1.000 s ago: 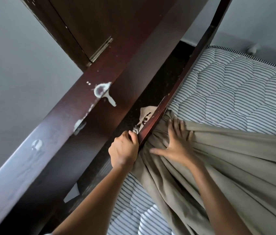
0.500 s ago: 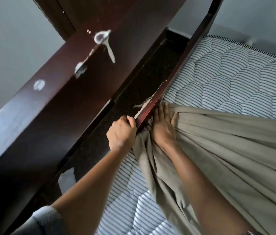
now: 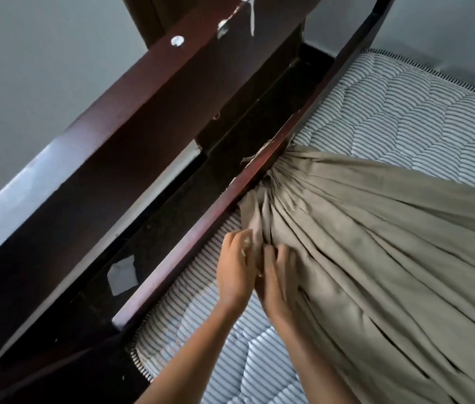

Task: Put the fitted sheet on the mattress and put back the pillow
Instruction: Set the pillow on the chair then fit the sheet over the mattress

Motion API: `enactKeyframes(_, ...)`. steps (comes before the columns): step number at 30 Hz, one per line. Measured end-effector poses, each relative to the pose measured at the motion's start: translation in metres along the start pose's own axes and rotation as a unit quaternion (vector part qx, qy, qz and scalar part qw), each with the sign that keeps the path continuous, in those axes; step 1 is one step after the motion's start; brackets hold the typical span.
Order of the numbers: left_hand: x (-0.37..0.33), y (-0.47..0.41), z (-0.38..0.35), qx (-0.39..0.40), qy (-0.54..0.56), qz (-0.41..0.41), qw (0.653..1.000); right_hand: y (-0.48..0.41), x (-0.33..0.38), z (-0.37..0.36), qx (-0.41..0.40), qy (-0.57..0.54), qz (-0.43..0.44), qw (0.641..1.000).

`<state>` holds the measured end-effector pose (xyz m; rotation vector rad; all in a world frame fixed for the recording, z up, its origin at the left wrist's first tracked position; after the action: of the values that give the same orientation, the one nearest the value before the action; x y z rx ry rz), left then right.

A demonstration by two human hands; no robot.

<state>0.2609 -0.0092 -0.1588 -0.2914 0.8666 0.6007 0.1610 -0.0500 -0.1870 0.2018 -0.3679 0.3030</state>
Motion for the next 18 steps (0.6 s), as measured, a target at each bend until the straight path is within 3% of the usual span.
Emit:
enactKeyframes(2, 0.025, 0.008, -0.001, -0.030, 0.069, 0.138, 0.988, 0.009, -0.002, 0.000, -0.014, -0.037, -0.006, 0.999)
enactKeyframes(6, 0.043, -0.002, -0.015, -0.043, 0.259, 0.333, 0.906, 0.027, 0.010, 0.008, -0.035, -0.038, 0.067, 0.996)
enactKeyframes(9, 0.040, -0.011, -0.011, -0.064, 0.315, 0.401, 0.858, 0.032, 0.012, 0.007, -0.014, -0.043, 0.043, 0.998)
enactKeyframes(12, 0.053, -0.003, -0.006, -0.106, 0.313, 0.443, 0.833, 0.039, 0.009, -0.002, 0.029, 0.025, 0.004, 0.999)
enactKeyframes(18, 0.102, 0.059, 0.012, -0.262, 0.325, 0.547, 0.726, 0.065, 0.012, 0.015, -0.048, 0.093, 0.086, 0.991)
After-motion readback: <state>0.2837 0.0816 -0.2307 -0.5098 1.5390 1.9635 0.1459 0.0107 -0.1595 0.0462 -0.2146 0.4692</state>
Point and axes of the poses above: each hand's wrist, its own y-axis away from the middle knuckle, its own z-axis out of the back of the hand, x = y × z, the point moved 10 cm from there along -y, towards the middle knuckle, and after that the axes turned 7 degrees about -z, right-handed, at the moved point
